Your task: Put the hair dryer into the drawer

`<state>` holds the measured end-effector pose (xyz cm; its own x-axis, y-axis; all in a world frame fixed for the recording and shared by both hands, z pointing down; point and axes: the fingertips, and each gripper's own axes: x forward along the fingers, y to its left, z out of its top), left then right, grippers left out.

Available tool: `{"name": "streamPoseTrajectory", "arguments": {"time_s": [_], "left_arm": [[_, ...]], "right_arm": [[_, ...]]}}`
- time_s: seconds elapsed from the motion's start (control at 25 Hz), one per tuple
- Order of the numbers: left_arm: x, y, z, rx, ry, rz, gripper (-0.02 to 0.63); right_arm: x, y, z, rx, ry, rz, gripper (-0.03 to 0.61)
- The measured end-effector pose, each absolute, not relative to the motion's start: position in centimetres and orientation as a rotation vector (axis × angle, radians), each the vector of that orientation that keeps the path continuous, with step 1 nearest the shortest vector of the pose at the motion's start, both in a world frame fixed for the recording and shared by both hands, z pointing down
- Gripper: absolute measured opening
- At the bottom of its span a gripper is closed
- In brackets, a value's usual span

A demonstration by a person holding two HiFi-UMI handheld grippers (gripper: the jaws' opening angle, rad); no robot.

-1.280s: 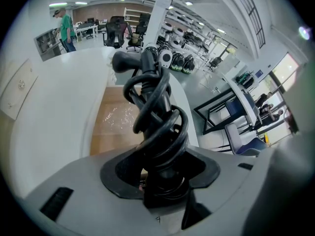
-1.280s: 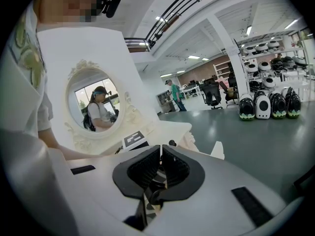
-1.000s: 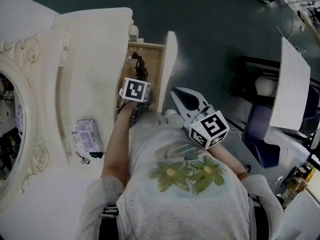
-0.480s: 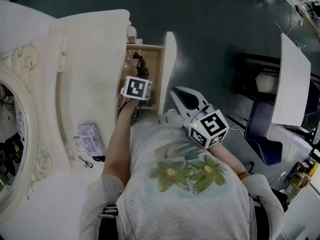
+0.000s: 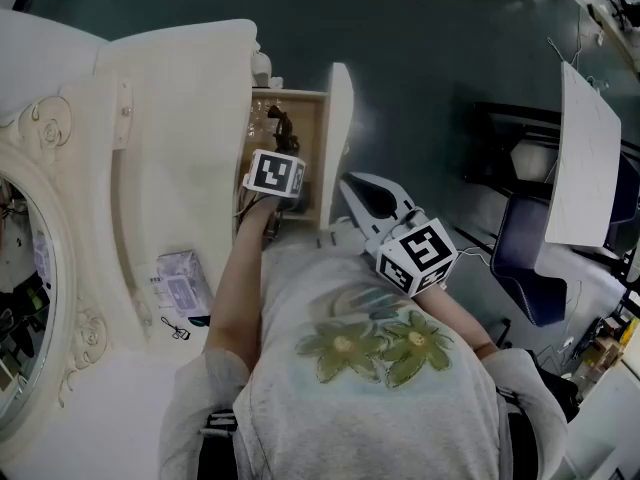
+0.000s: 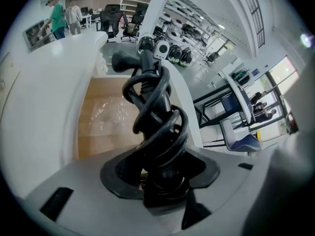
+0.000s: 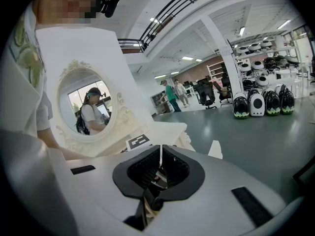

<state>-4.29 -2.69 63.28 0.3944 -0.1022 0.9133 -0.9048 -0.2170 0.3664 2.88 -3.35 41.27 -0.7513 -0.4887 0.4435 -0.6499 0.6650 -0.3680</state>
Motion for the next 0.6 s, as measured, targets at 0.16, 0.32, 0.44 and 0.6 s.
{"name": "streamPoseTrajectory", "arguments": {"time_s": [0.16,0.32,0.44,0.6], "left_arm": [[-4.3,-2.4,63.6,1.612,-0.901,0.983,0.209],[-4.2,-2.3,63.9,1.609,-0.890,0.979,0.209],[-4.1,-2.3,64.3,1.606,-0.878,0.983,0.209],[-4.2,-2.3,64.7,1.598,-0.866,0.988,0.209]], "right_arm": [[2.8,-3.2,41.5,0.914,-2.573,0.750,0.025],[2.8,-3.1,41.9,0.924,-2.565,0.768,0.025],[2.7,-3.0,41.9,0.932,-2.565,0.770,0.025],[2.6,-2.8,42.1,0.938,-2.564,0.773,0.025]]}}
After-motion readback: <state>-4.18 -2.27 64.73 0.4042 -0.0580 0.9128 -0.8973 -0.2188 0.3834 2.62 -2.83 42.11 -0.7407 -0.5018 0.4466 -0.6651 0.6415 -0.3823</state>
